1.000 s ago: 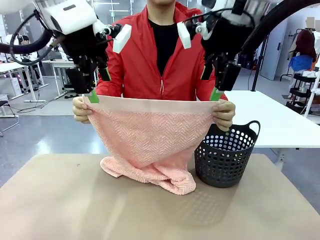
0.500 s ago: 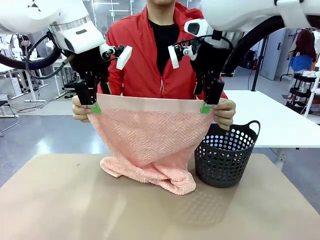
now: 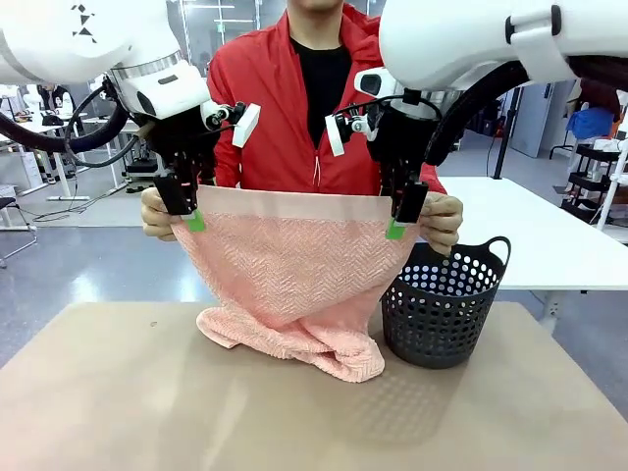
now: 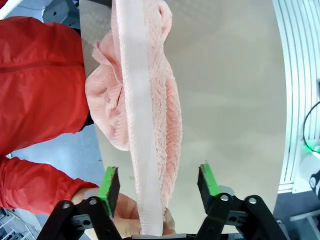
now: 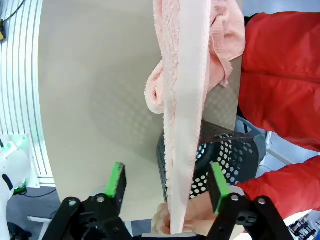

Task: Fold the towel.
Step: Grab the top end of the 100 cm Hotel Towel extended by the human.

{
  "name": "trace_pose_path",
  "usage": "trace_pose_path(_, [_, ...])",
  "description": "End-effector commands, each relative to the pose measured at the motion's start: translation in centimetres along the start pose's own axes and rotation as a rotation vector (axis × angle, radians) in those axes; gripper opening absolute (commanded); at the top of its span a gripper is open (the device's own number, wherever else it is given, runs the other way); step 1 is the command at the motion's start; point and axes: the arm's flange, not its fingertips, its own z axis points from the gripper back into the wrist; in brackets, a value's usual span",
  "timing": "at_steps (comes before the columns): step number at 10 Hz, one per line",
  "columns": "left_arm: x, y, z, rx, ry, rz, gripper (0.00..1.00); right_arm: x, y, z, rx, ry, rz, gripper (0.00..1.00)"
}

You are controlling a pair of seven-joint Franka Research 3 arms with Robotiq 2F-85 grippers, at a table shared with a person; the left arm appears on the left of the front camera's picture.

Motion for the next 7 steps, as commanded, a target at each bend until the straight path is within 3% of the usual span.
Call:
trace_pose_path(1, [-0.19, 0.53, 0.00, -0.006, -0.009, -0.008, 0.40, 0.17, 0.16, -0.62, -0.020, 0.029, -0.029, 0.00])
trace_pose_path(2, [-0.22, 0.48, -0.15, -0.009, 0.006, 0.002, 0.00, 0.06, 0.19, -0.77, -0.017, 0.031, -0.034, 0.00])
trace_pose_path(3, [-0.24, 0.39, -0.26, -0.012, 0.007, 0.003, 0.00, 0.01, 0.27, -0.86, -0.015, 0.031, -0.036, 0.21])
trace_pose_path(5, [-0.22, 0.23, -0.10, -0.002, 0.005, 0.002, 0.00, -0.04, 0.33, -0.75, -0.019, 0.035, -0.033, 0.00])
trace_pose_path(7, [-0.22, -0.05, 0.10, 0.002, 0.005, -0.002, 0.00, -0.02, 0.48, -0.69, -0.020, 0.035, -0.031, 0.00])
